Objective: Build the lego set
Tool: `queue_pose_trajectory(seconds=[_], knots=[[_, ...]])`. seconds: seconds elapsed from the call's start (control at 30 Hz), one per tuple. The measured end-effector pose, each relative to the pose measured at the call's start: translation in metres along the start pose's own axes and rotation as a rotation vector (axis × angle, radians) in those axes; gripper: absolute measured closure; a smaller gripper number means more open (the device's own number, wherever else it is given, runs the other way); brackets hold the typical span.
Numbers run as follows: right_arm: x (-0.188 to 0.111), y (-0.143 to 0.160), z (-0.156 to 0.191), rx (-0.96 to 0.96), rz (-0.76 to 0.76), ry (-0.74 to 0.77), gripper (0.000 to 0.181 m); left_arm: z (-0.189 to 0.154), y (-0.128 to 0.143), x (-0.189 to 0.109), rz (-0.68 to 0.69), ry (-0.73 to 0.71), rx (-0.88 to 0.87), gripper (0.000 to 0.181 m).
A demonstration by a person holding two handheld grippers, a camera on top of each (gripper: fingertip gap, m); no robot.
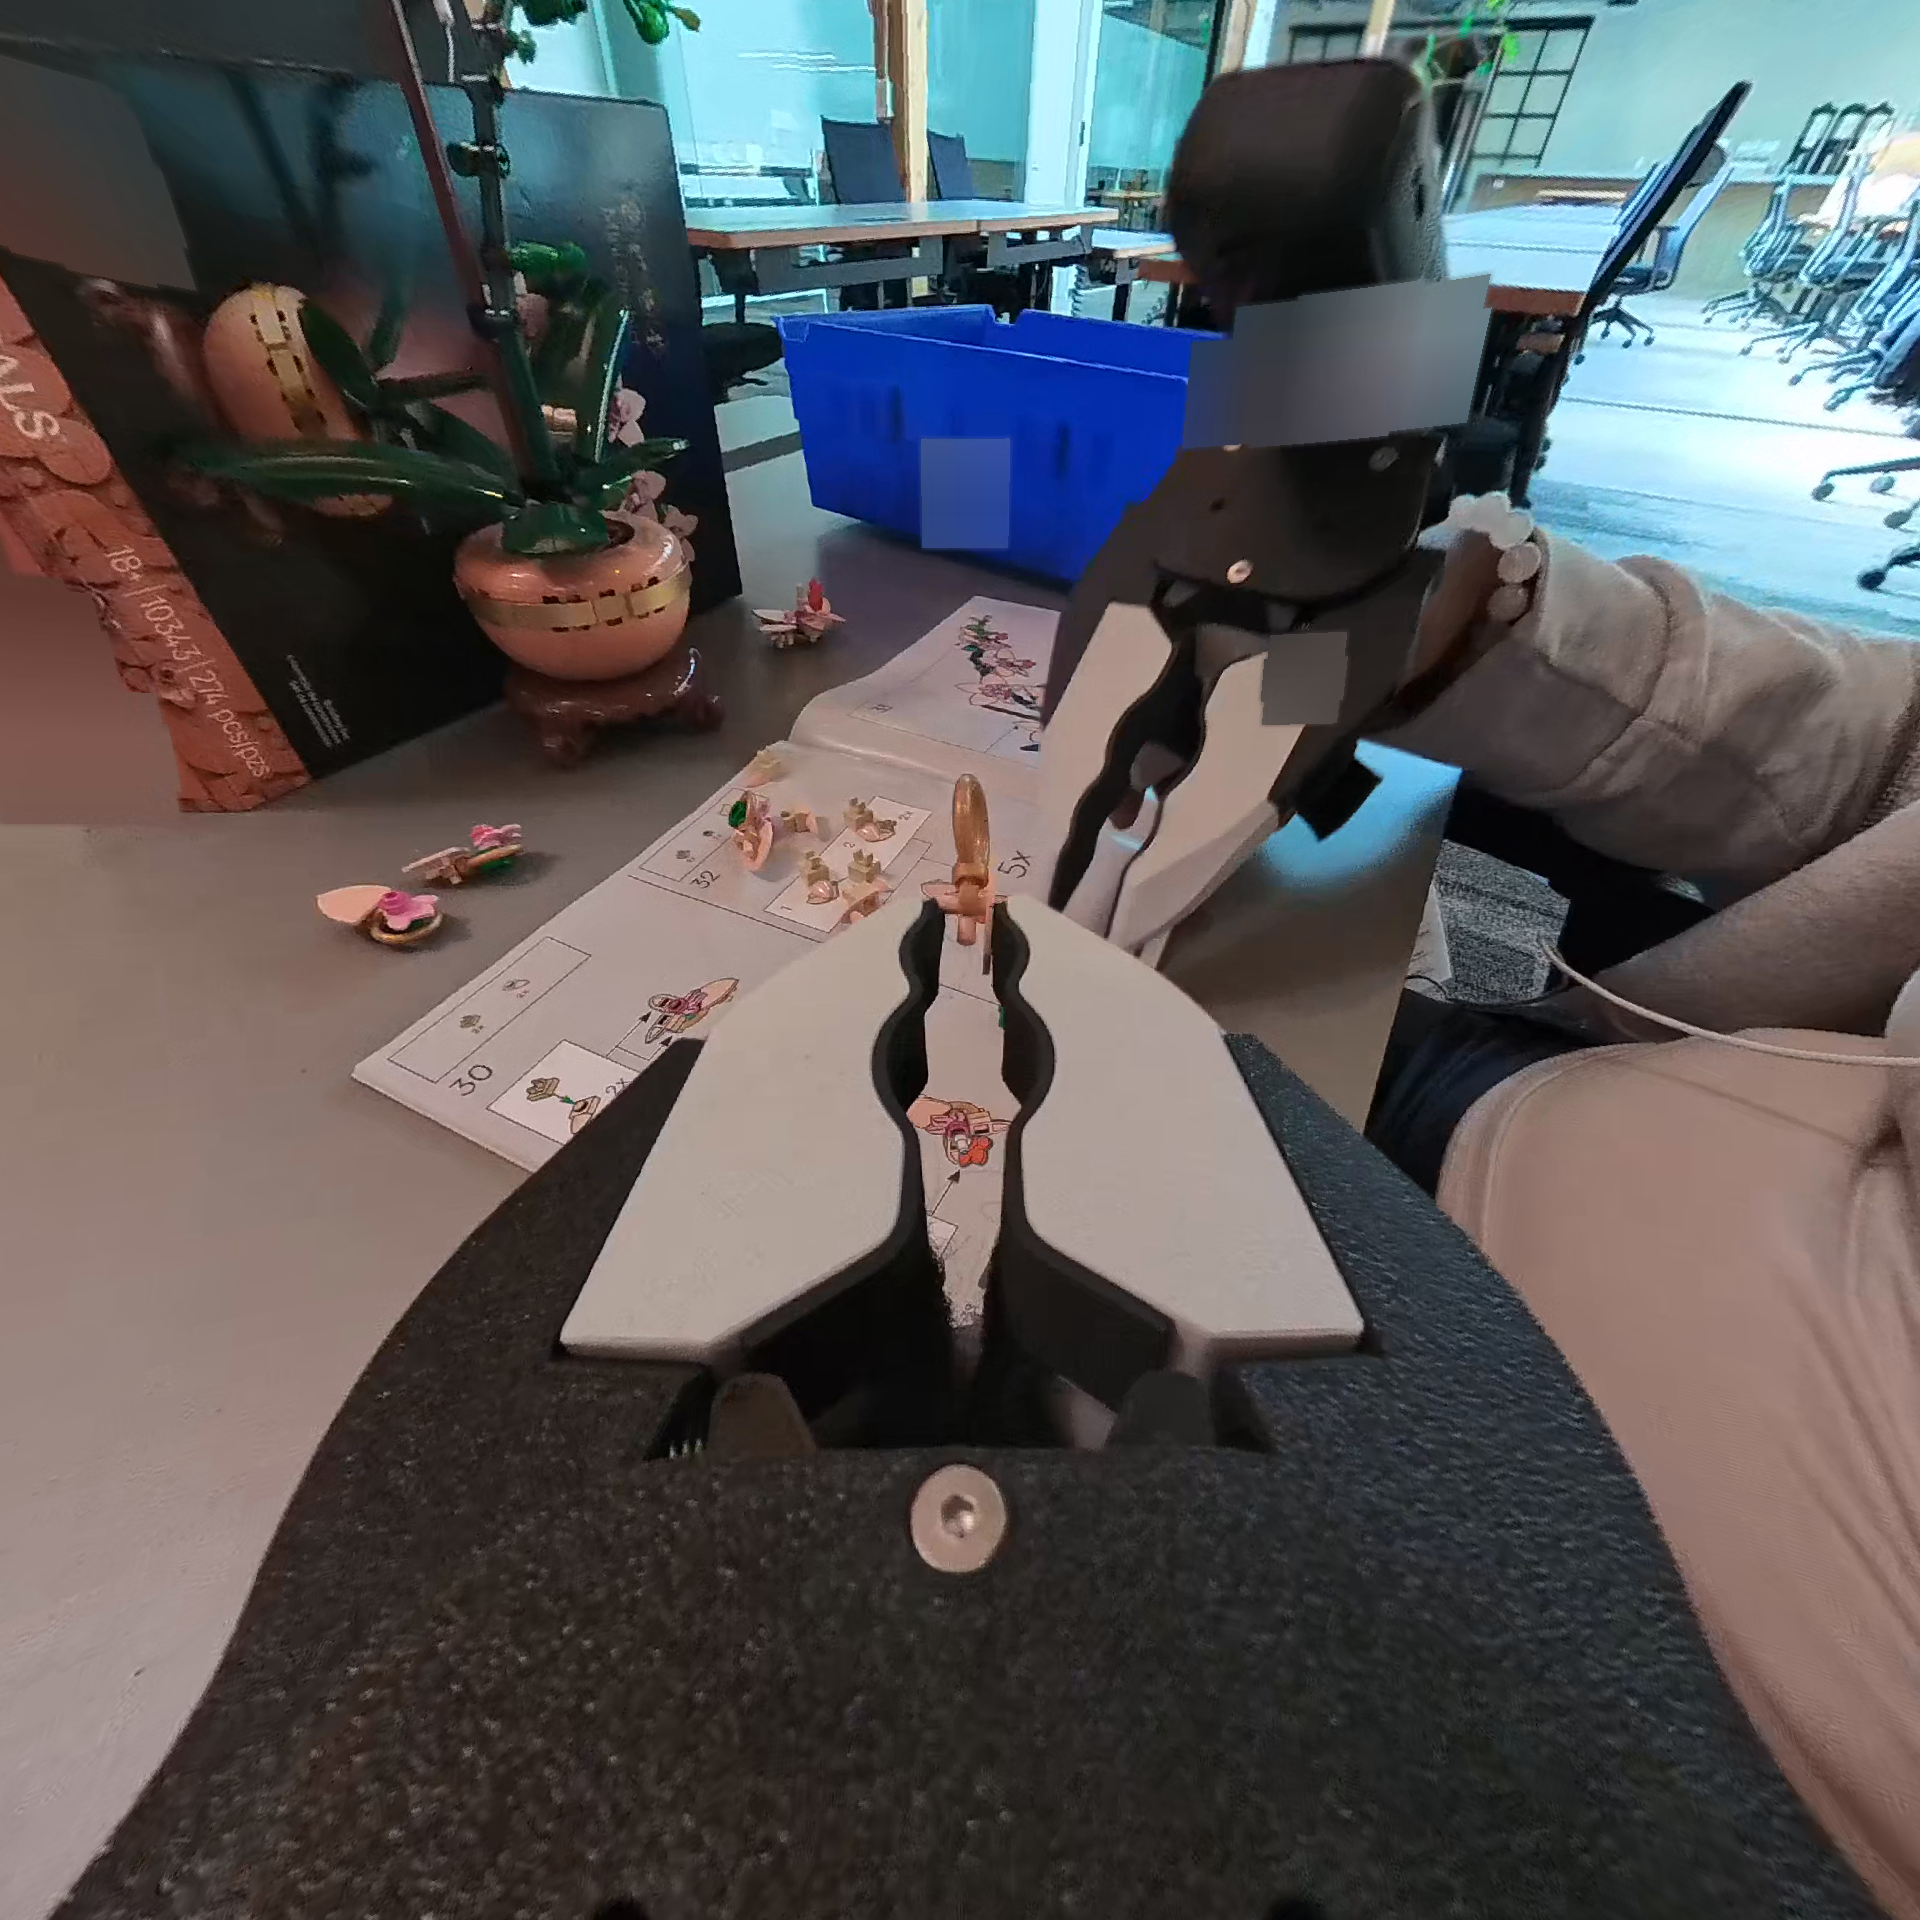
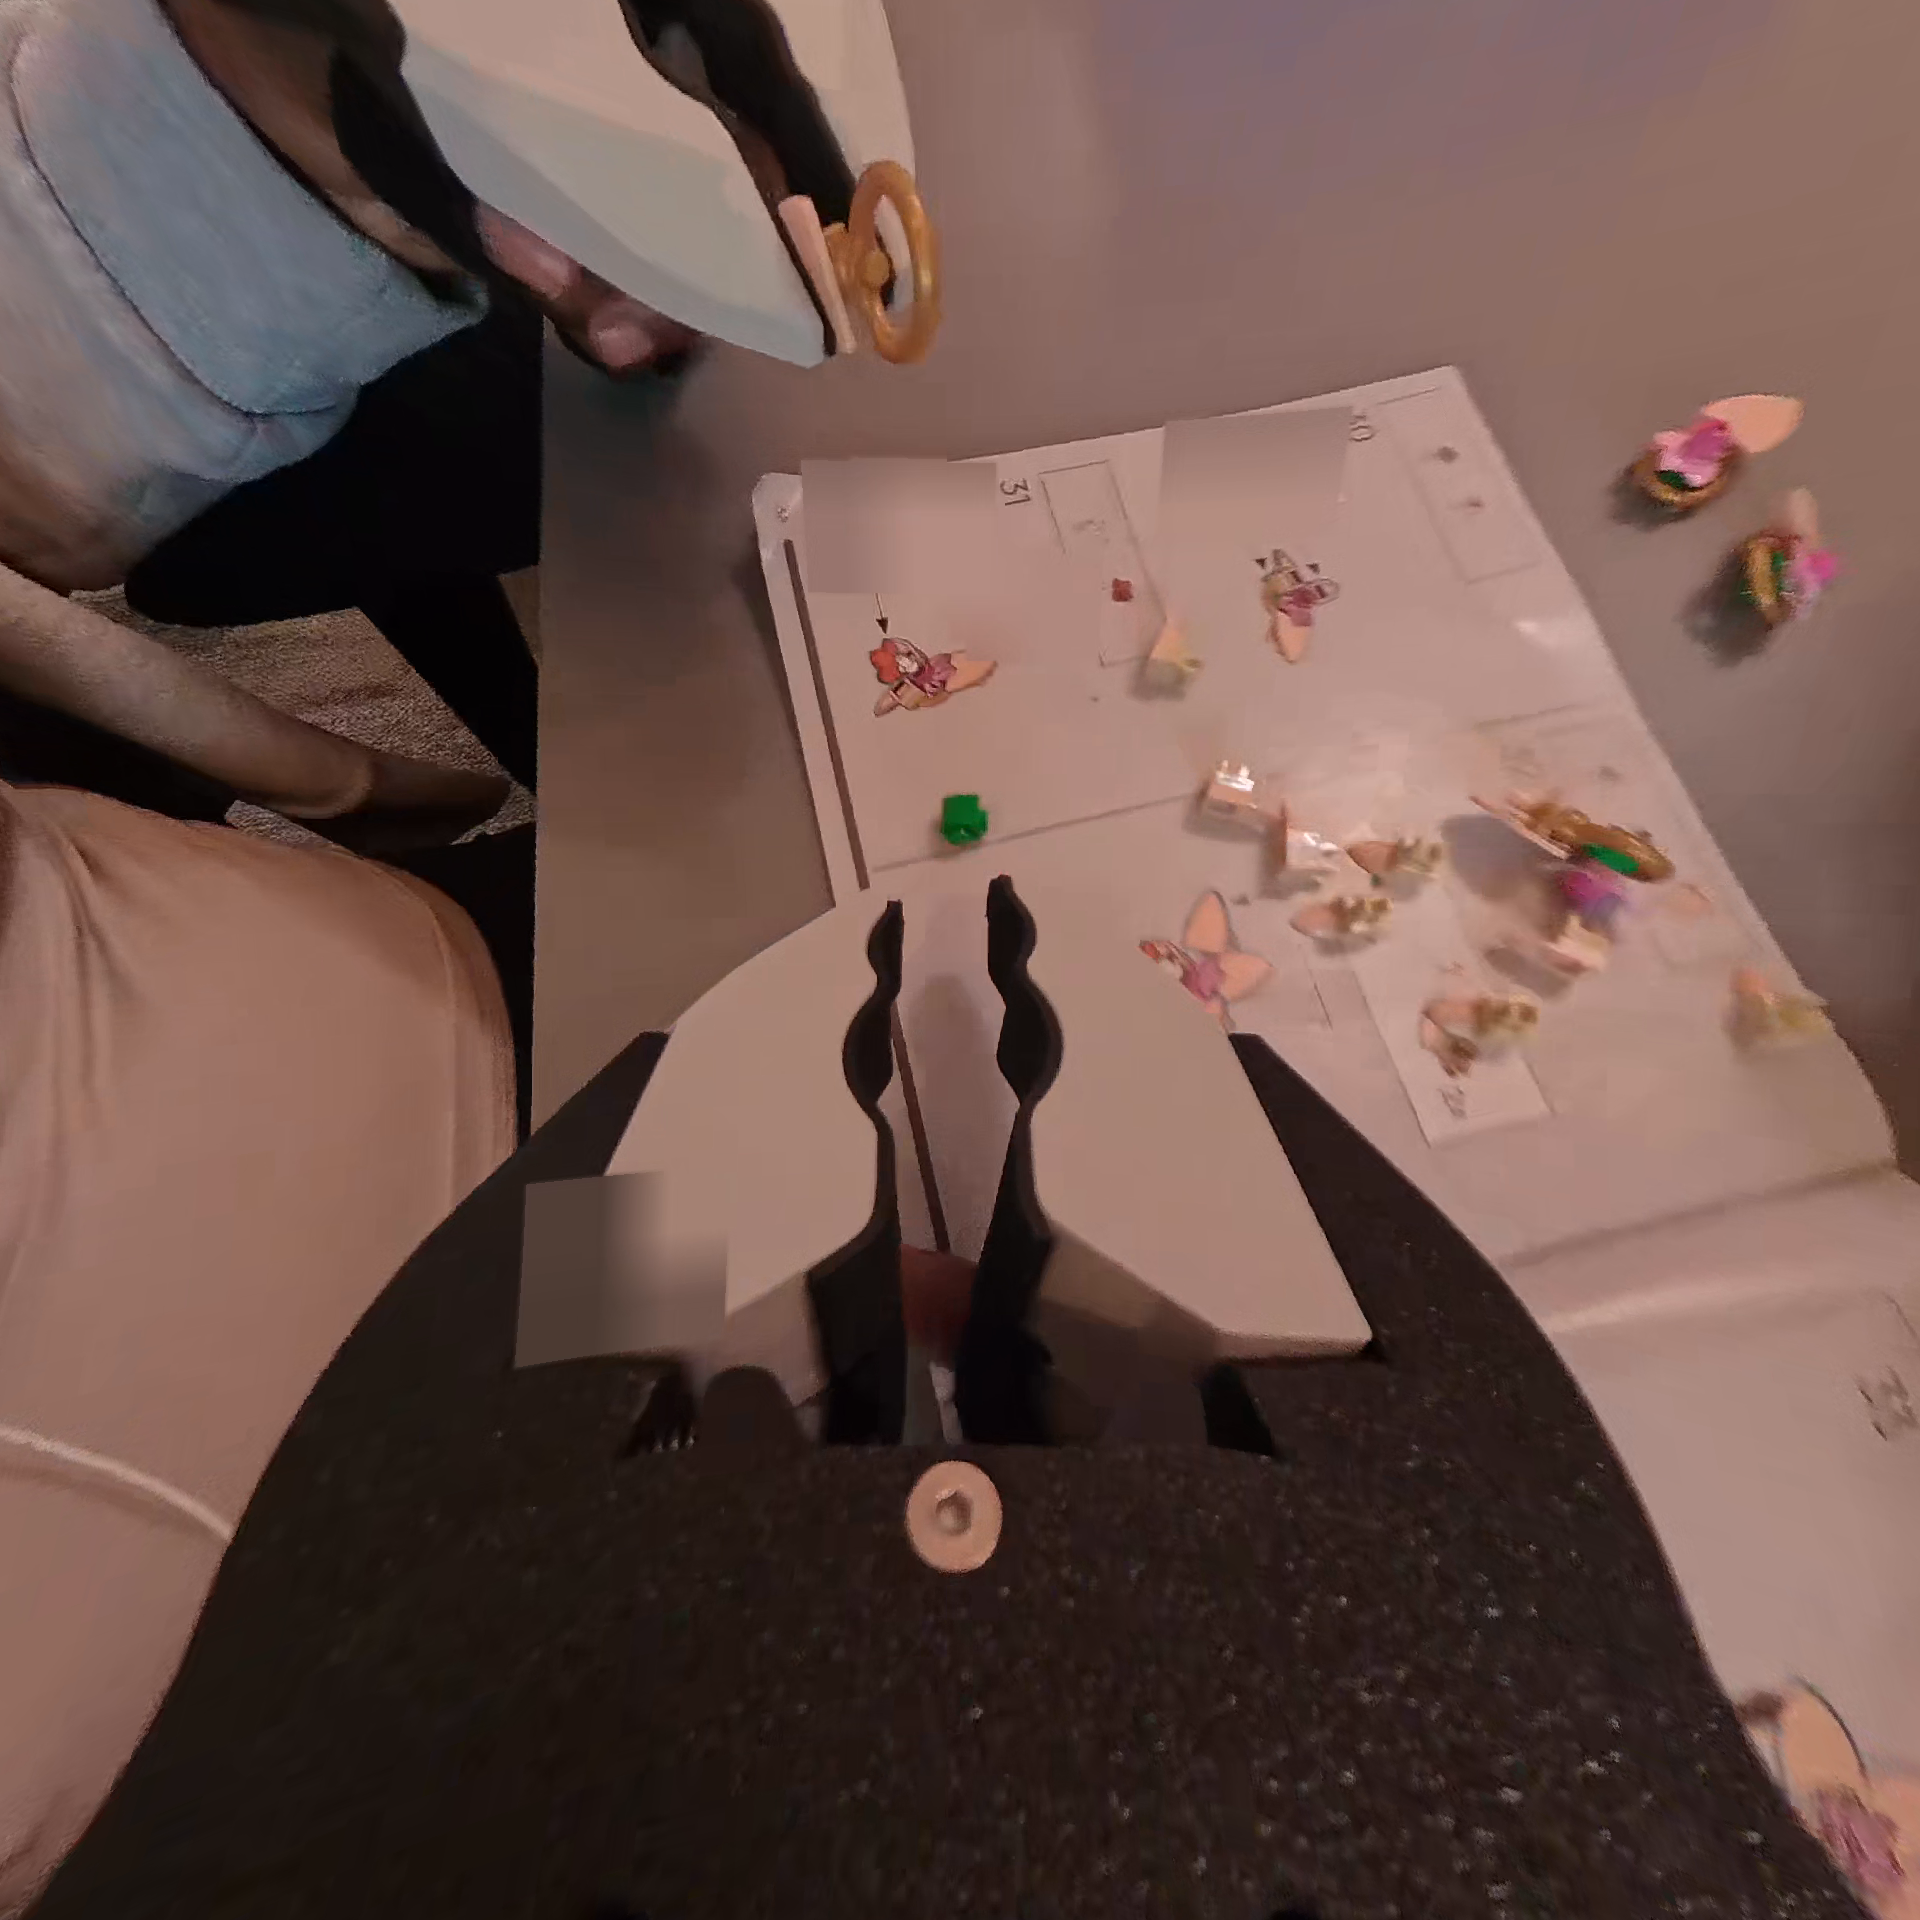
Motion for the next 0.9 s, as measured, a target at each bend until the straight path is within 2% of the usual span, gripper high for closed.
queue_pose_trajectory(seconds=[0.1, 0.27, 0.4, 0.63, 0.73, 0.9], knots=[[0.014, -0.004, -0.001, 0.031, 0.033, -0.006, 0.173, 0.001, -0.001, -0.001, -0.01, -0.001, -0.008, 0.172], [0.02, -0.005, -0.001, 0.012, 0.105, 0.146, 0.176, 0.002, -0.001, -0.001, -0.016, -0.005, -0.014, 0.172], [0.02, -0.005, 0.001, 0.059, 0.113, 0.201, 0.176, 0.002, -0.002, -0.002, -0.018, -0.004, -0.012, 0.172], [0.032, -0.007, -0.004, 0.116, 0.124, 0.158, 0.172, 0.002, -0.001, -0.001, -0.018, -0.005, -0.009, 0.172], [0.034, -0.01, -0.002, -0.049, 0.199, 0.112, 0.173, 0.002, -0.002, -0.002, -0.029, -0.005, -0.015, 0.172], [0.03, -0.015, 0.01, -0.738, 0.491, 0.053, 0.172, 0.006, -0.005, -0.004, -0.053, -0.018, -0.027, 0.172]])
Point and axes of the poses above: each gripper's, where its closed fingertips meet, x out along the fingers, y out of its underside, z = x × y across the jaws, the point moved 2 cm from there along -x, back along the fingers, and after that the axes turned 9 degrees about -y, right-handed, at the moved point
